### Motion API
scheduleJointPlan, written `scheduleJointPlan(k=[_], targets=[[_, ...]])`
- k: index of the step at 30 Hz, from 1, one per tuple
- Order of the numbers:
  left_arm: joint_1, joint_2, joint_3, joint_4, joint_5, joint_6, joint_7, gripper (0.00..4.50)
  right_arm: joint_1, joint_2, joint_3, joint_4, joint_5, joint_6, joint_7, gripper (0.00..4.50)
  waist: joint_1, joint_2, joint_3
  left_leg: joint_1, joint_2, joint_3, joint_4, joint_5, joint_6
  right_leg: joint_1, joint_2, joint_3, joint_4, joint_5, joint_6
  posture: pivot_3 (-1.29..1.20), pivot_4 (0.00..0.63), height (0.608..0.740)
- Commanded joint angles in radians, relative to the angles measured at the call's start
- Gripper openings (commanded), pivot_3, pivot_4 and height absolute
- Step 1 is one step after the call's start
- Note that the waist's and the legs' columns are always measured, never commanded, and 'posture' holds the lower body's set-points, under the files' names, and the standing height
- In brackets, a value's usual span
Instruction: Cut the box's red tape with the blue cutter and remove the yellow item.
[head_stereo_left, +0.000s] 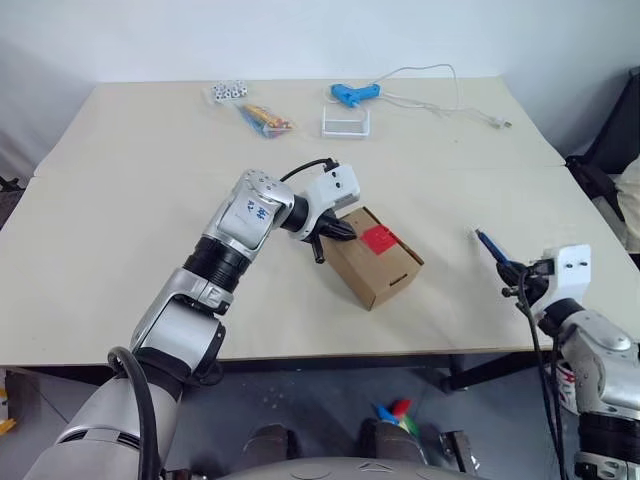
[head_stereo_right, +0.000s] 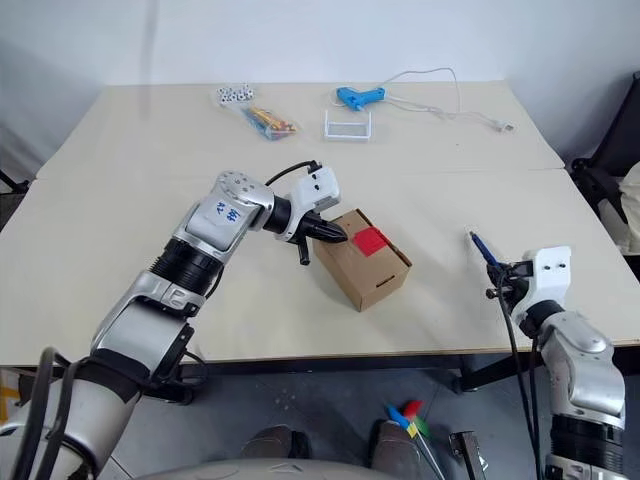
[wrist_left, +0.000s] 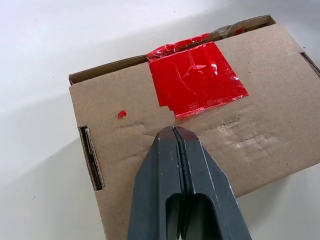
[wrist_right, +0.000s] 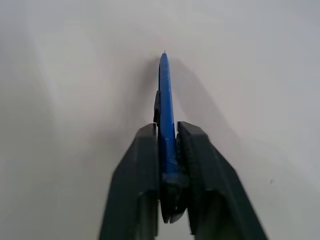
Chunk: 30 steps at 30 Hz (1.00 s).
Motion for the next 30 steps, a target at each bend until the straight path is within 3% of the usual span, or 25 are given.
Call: scheduleJointPlan(k=[1, 5, 8, 13, 19, 25, 30], targets=[[0.051, 0.019, -0.04, 0.023, 0.041, 0.048, 0.004, 0.0, 0.019, -0.021, -0.019, -0.056, 0.009, -0.016, -0.008, 2.17, -0.002, 0.0, 0.0, 0.0, 0.0, 0.0, 0.0, 0.0, 0.0, 0.0, 0.0, 0.0, 0.0, 0.0, 0.0, 0.0, 0.15, 0.74], [0.066, 0.028, -0.04, -0.003, 0.037, 0.059, 0.002, 0.0, 0.053, -0.055, -0.061, -0.116, 0.021, 0.0, -0.007, 3.64, -0.009, 0.0, 0.0, 0.001, 0.0, -0.001, -0.001, 0.0, 0.0, 0.0, 0.0, 0.001, 0.0, 0.0, 0.0, 0.0, 0.15, 0.74], [0.079, 0.036, -0.039, -0.027, 0.033, 0.068, -0.001, 0.0, 0.08, -0.091, -0.092, -0.196, 0.04, 0.028, 0.001, 4.46, -0.012, 0.0, 0.0, 0.001, 0.0, -0.001, -0.001, 0.0, 0.0, 0.0, 0.0, 0.001, 0.0, 0.0, 0.0, 0.0, 0.15, 0.74], [0.076, 0.044, -0.029, -0.034, 0.026, 0.075, -0.009, 0.0, 0.076, -0.186, -0.122, -0.342, 0.11, 0.119, 0.046, 4.46, -0.014, 0.0, 0.0, 0.001, 0.001, 0.0, -0.002, 0.0, 0.0, 0.0, 0.0, 0.001, -0.001, 0.0, 0.0, 0.0, 0.15, 0.74], [0.038, 0.038, 0.017, 0.001, 0.006, 0.059, 0.0, 0.0, -0.044, -0.286, -0.042, -0.381, 0.178, 0.241, 0.099, 4.46, -0.014, 0.0, 0.0, 0.002, 0.001, 0.0, -0.002, -0.001, 0.001, 0.0, 0.0, 0.001, -0.001, 0.0, 0.0, 0.0, 0.15, 0.74], [-0.036, 0.041, 0.176, -0.038, -0.107, 0.076, 0.017, 0.0, -0.367, -0.314, 0.217, -0.184, 0.108, 0.273, 0.17, 4.46, -0.021, 0.0, 0.005, -0.002, 0.001, 0.002, -0.001, -0.001, 0.001, -0.006, 0.0, 0.004, 0.001, 0.0, 0.0, 0.0, 0.15, 0.74], [-0.039, 0.066, 0.237, -0.106, -0.155, 0.136, 0.032, 0.0, -0.528, -0.292, 0.367, 0.024, 0.027, 0.201, 0.26, 4.46, -0.011, 0.0, 0.005, -0.013, -0.001, 0.004, -0.002, 0.0, 0.0, -0.017, 0.0, 0.0, 0.006, 0.001, 0.001, 0.0, 0.15, 0.74]])
